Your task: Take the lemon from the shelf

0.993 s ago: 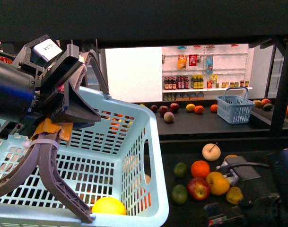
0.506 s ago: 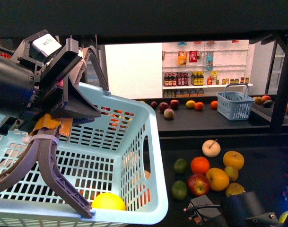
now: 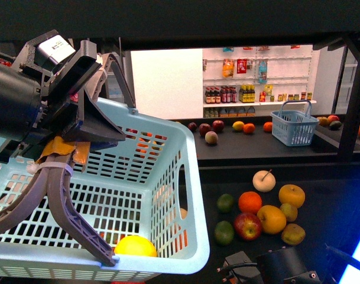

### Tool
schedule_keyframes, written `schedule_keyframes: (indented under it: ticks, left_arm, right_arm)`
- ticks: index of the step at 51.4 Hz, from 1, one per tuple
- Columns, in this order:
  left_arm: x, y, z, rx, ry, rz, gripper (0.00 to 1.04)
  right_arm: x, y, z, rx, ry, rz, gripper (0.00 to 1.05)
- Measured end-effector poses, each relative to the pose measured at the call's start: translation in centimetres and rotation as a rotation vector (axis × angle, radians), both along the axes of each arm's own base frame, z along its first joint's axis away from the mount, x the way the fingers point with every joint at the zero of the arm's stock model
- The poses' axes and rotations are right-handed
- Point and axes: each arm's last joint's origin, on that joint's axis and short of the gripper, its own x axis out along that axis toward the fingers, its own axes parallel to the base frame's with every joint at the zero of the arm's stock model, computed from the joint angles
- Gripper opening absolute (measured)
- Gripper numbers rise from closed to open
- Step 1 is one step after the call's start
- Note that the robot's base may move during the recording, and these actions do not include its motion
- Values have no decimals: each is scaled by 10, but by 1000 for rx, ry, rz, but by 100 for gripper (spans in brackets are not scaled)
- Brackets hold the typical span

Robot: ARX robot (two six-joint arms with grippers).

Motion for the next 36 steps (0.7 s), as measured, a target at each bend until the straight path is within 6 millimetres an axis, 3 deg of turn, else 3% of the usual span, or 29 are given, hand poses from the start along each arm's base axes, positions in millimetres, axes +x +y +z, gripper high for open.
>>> schedule_keyframes:
  ticks: [19, 29, 36]
  left_arm:
    - [0, 0, 0, 0, 0, 0, 14]
    - [0, 0, 0, 0, 0, 0, 14]
    - [0, 0, 0, 0, 0, 0, 14]
  right_arm:
    - [3, 6, -15, -69, 21, 28, 96]
    - [2, 8, -18, -85, 22, 44, 73]
    - [2, 7, -18, -92, 20, 50, 51]
